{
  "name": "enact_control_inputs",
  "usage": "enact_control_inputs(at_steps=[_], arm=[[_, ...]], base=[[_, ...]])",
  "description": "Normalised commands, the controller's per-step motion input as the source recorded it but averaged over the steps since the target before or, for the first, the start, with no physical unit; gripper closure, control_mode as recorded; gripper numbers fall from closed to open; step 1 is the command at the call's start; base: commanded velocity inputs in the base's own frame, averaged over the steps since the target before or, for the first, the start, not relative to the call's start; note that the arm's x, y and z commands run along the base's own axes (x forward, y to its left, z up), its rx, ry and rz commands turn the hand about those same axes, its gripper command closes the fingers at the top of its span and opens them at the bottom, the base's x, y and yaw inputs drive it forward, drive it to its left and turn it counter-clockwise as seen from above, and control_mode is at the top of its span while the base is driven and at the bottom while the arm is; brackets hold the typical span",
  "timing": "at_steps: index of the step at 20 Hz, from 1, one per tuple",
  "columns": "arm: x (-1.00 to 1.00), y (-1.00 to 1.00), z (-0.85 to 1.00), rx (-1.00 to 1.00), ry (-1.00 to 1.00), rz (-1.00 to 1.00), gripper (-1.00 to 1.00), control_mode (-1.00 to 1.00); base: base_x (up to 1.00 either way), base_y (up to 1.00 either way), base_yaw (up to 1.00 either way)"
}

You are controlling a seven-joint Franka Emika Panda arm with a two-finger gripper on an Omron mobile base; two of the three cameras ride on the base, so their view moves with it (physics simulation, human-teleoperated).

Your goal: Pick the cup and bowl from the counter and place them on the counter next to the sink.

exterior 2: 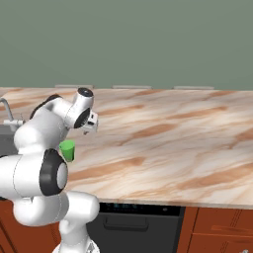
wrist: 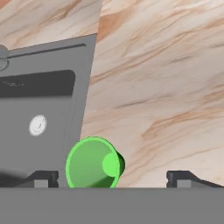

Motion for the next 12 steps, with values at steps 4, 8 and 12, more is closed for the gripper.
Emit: enact_control_inputs(at_steps=[4,8,12], arm=[[-0.32,-0.21,0.05,-0.11,0.04,0.00,-1.00,-1.00],[-0.34,-0.08,0.00,-0.16,0.02,0.00,-1.00,-1.00],[-0.47,-0.01,-0.06,-0.07,-0.01,-0.01,-1.00,-1.00]], base=[[0.00,0.00,0.00],[0.00,0.00,0.00],[0.00,0.00,0.00]])
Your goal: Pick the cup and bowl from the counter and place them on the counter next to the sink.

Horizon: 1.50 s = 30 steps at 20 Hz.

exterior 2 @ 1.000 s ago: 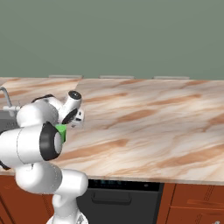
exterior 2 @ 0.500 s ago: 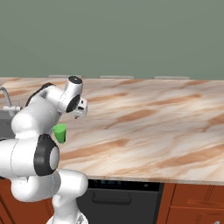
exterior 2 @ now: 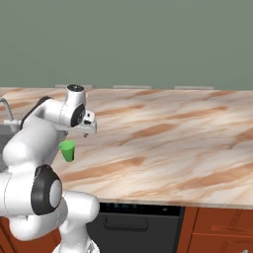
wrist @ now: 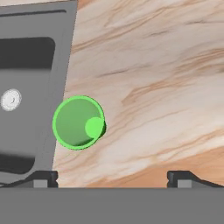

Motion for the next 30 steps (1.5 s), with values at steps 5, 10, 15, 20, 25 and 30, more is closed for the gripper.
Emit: enact_control_inputs(at_steps=[5,10,15,20,25,30], arm=[[-0.60,-0.10,0.00,0.00,-0.11,-0.07,-1.00,-1.00],[-0.67,-0.17,0.00,0.00,-0.11,-0.11,-1.00,-1.00],[-0.06,0.00,0.00,-0.01,0.00,-0.04,-1.00,-1.00],[0.00,0.00,0.00,0.00,0.00,0.00,-1.00,-1.00],[0.00,0.00,0.00,0.00,0.00,0.00,-1.00,1.00],[0.00,0.00,0.00,0.00,0.00,0.00,-1.00,1.00]], base=[[0.00,0.00,0.00],[0.00,0.00,0.00],[0.00,0.00,0.00],[0.00,0.00,0.00],[0.00,0.00,0.00],[-0.50,0.00,0.01]])
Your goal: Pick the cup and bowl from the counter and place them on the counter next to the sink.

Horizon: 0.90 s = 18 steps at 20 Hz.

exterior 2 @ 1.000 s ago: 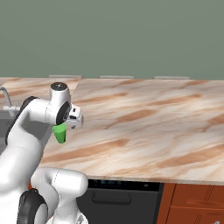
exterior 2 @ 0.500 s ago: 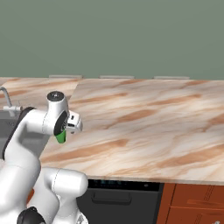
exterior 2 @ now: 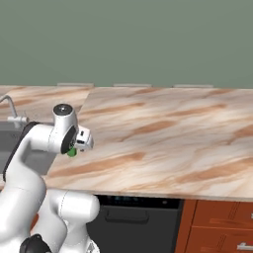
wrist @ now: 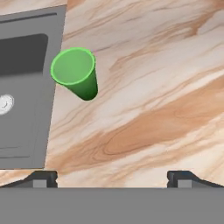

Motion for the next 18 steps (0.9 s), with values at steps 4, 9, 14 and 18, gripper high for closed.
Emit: enact_control_inputs(at_steps=[4,9,14,18], arm=[[0.00,0.00,0.00,0.00,0.00,0.00,-1.00,1.00],[0.00,0.00,0.00,0.00,0.00,0.00,-1.00,1.00],[0.00,0.00,0.00,0.00,0.00,0.00,-1.00,1.00],[0.00,0.00,0.00,0.00,0.00,0.00,-1.00,1.00]], base=[[-1.00,0.02,0.05],[-0.04,0.09,0.20],[0.10,0.01,0.96],[0.00,0.00,1.00]])
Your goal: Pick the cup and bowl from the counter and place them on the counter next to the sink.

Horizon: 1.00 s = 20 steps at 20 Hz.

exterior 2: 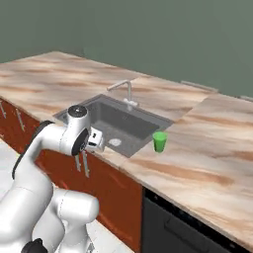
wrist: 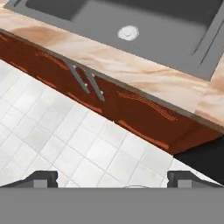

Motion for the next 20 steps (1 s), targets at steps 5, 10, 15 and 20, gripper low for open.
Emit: enact_control_inputs(at_steps=[5,10,15,20], arm=[[0.00,0.00,0.00,0.00,0.00,0.00,-1.00,1.00],[0.00,0.00,0.00,0.00,0.00,0.00,-1.00,1.00],[0.00,0.00,0.00,0.00,0.00,0.00,-1.00,1.00],[0.00,0.00,0.00,0.00,0.00,0.00,-1.00,1.00]], base=[[0.00,0.00,1.00],[0.00,0.00,1.00],[0.00,0.00,1.00],[0.00,0.00,1.00]])
